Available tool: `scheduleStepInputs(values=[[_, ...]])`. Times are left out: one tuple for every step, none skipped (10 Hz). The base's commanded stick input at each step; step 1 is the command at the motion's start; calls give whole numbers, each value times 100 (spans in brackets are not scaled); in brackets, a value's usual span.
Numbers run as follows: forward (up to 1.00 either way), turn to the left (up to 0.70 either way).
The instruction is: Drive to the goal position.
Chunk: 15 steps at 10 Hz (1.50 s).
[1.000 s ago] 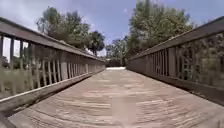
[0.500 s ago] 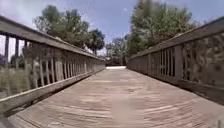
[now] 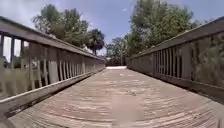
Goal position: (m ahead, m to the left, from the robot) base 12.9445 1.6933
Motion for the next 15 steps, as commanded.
scheduleStepInputs(values=[[50, 0], [50, 0], [50, 0], [50, 0], [50, 0], [50, 0], [50, 0], [50, 0], [50, 0], [50, 0], [50, 0], [50, 0], [50, 0], [50, 0], [50, 0]])
